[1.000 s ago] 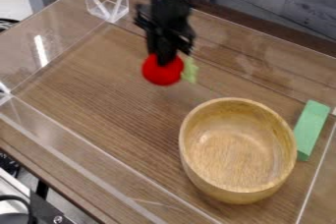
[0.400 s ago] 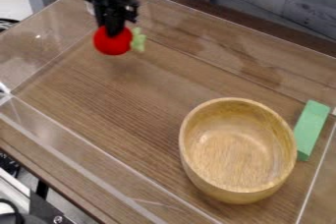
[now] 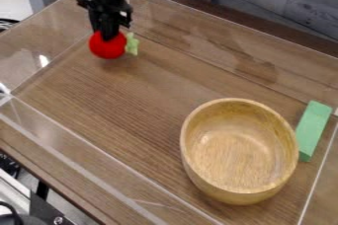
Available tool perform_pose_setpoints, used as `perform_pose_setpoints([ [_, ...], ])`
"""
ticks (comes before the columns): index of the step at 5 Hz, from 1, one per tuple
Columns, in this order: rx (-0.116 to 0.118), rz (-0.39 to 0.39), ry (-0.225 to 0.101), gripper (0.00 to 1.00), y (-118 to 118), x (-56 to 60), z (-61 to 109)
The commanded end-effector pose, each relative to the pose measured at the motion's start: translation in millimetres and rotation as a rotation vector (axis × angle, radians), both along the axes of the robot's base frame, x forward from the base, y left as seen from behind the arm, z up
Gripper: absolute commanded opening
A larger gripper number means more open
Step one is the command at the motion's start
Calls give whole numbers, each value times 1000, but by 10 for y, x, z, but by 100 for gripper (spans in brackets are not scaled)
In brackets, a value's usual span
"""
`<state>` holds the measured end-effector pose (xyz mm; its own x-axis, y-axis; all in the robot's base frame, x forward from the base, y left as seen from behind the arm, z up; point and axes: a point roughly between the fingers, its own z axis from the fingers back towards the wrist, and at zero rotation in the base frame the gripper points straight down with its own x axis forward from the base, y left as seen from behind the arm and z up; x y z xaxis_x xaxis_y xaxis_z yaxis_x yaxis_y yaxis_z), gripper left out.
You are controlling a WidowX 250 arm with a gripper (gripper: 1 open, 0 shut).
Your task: Move the red fruit to the left
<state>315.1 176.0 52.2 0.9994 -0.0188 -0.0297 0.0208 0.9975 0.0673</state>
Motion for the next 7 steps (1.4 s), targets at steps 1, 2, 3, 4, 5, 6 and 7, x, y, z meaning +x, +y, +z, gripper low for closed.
perform_pose_setpoints([
  [1,32,5,-47,100,157,82,141],
  [2,23,11,-40,100,202,76,108],
  [3,21,12,-28,100,224,83,39],
  [4,19,14,-18,100,246,91,-31],
  [5,15,15,-9,100,266,91,-90],
  [6,12,17,0,100,284,88,-145],
  [7,8,19,9,100,300,83,-198],
])
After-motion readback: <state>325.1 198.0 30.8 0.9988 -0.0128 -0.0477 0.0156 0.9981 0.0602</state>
